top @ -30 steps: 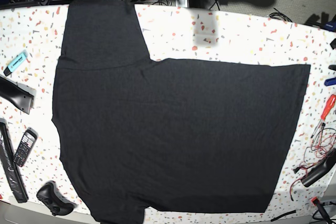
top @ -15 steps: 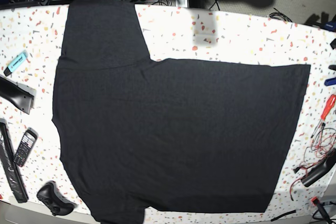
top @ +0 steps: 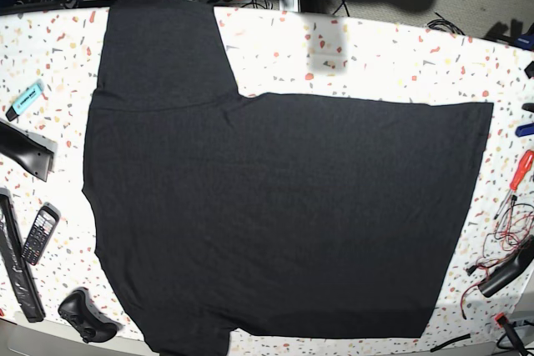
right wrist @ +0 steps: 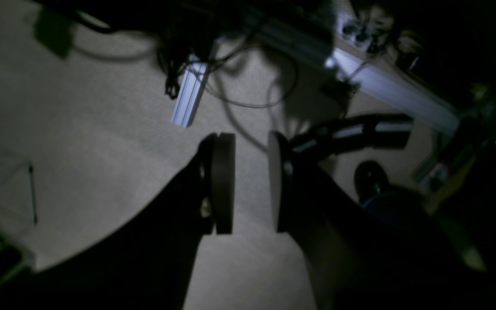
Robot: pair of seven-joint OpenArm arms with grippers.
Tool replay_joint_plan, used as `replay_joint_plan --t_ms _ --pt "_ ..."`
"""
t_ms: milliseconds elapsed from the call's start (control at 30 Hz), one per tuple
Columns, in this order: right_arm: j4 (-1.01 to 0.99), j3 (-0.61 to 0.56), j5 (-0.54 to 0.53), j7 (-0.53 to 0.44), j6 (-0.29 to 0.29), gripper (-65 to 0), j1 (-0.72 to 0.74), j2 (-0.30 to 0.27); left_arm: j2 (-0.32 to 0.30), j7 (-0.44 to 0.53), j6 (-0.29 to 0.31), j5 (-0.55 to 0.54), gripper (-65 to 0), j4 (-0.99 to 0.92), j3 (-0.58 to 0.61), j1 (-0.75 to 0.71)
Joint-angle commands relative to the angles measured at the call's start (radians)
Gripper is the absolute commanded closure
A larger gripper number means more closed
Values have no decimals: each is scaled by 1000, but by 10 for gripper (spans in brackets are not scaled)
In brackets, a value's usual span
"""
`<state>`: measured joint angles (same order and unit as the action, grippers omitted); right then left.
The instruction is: Fold the T-shirt properly
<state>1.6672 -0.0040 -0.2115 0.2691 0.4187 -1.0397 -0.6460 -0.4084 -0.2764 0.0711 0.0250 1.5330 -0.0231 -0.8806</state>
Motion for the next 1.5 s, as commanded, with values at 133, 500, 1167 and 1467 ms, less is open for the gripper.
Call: replay_joint_plan --t_ms 133,500,1167,1467 --pt "215 48 -2 71 5 -132 -96 -82 -107 -51 -4 81 -215 217 -2 -91" --pt "543 200 -2 175 8 -132 -119 -99 -286 -128 -6 348 -215 565 -2 -67" --pt "689 261 55 264 8 -132 -119 53 -362 52 436 194 -215 222 -1 525" --pt "689 261 56 265 7 -132 -119 56 -377 68 435 206 -215 28 101 685"
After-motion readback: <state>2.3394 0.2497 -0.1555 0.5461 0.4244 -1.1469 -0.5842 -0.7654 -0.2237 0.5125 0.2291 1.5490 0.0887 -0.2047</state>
